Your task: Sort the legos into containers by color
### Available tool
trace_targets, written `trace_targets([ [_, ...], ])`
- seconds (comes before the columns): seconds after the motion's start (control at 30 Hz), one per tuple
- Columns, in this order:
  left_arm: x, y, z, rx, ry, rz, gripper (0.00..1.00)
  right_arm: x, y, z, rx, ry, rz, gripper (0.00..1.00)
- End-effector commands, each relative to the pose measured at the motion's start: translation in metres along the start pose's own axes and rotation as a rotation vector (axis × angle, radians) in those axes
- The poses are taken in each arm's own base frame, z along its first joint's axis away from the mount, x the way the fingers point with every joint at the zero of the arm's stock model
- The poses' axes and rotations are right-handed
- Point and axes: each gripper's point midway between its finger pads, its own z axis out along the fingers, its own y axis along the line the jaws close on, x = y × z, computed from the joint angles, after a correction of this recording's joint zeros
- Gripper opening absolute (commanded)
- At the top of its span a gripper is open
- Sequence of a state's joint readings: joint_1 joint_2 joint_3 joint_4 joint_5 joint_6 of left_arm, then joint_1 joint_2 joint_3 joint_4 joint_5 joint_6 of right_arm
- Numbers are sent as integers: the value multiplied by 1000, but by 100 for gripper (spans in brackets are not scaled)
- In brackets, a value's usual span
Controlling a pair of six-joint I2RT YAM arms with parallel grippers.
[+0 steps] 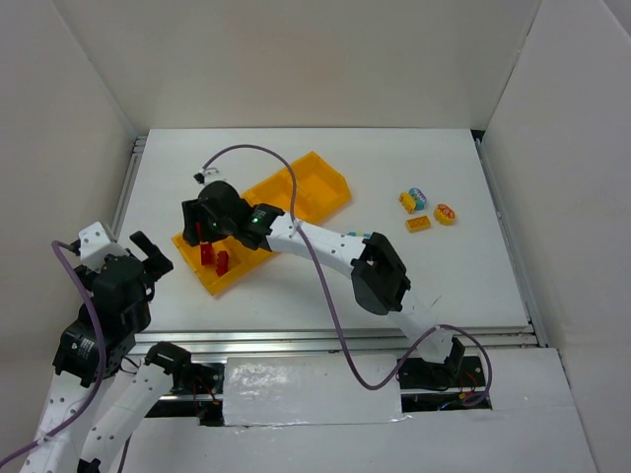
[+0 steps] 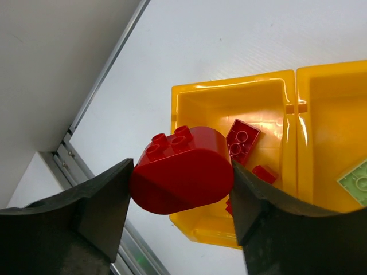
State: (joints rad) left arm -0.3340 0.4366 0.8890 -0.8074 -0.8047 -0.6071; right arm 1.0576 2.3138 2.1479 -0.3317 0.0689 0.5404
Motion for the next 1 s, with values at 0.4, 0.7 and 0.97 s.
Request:
trace_targets([
  [0.4,-13,-6,-1,18,-31,-31,100,-71,-11,-70,66,-147,-54,100],
  [0.7,-4,-27,5,96,16,29,99,-14,-154,-152,383,32,13,97],
  [0.97,11,-48,13,173,80,96,100,57,-258,-213,608,215,20,100],
])
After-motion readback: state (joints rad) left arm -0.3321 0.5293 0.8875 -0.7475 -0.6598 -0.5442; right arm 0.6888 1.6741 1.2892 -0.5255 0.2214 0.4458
